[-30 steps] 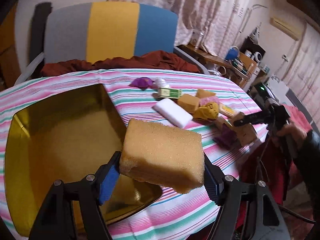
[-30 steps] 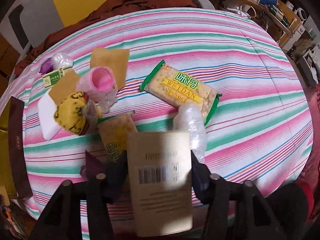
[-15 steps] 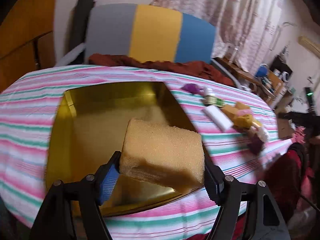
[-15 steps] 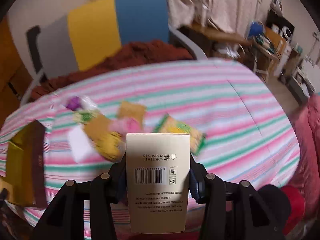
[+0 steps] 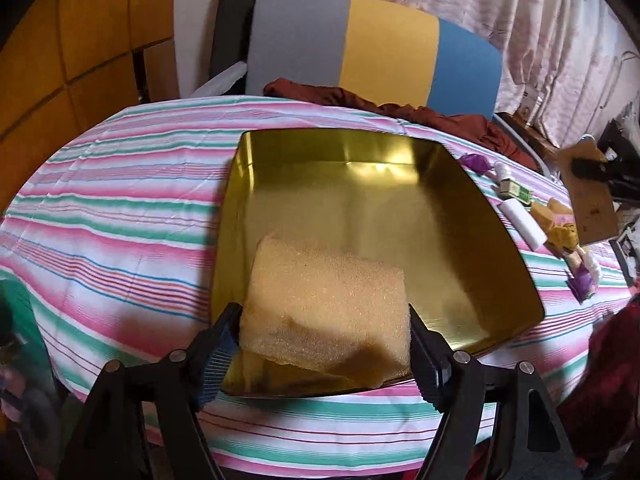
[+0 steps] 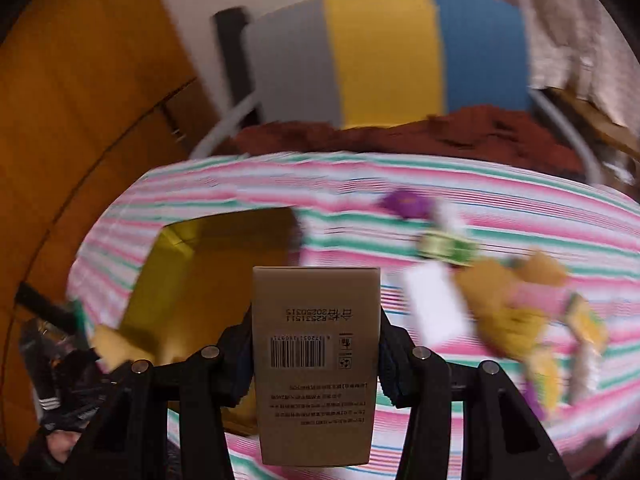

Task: Organize objects
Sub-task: 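Carry the yellow sponge with the left tool and lower it into the gold tray, then lower the cream box into the gold tray and open the right tool, then move the left tool to the white sponge and grasp it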

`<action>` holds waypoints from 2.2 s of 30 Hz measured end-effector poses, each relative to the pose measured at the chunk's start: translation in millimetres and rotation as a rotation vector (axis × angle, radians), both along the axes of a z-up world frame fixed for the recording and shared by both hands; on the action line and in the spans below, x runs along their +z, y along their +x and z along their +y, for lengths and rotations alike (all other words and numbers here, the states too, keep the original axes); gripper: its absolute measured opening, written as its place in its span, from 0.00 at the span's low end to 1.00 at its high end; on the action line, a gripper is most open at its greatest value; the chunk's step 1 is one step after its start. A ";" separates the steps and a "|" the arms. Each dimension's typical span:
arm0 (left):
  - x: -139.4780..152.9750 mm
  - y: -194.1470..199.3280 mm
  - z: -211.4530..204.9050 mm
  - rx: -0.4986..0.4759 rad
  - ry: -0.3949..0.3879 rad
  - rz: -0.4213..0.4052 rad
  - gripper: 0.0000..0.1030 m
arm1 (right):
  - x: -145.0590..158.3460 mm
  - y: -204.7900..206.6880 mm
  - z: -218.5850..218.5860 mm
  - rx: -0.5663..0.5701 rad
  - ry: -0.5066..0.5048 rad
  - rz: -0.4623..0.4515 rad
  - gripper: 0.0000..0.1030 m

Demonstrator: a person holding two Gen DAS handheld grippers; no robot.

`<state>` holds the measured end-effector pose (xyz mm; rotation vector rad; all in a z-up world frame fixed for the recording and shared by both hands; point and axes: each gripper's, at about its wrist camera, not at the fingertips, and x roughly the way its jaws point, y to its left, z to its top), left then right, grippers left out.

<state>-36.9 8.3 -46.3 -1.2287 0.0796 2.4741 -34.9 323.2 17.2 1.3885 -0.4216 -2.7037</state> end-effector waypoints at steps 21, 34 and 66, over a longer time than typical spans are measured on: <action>12.6 3.3 -39.6 0.161 -0.023 0.079 0.99 | -63.3 -123.2 -149.4 0.091 -0.104 -0.117 0.50; 12.0 9.1 -41.1 0.194 -0.022 0.074 0.99 | -63.6 -111.8 -149.1 0.100 -0.062 -0.093 0.50; 30.8 7.4 -17.8 0.156 0.081 0.084 1.00 | -61.0 53.6 -30.7 -0.226 0.190 0.097 0.72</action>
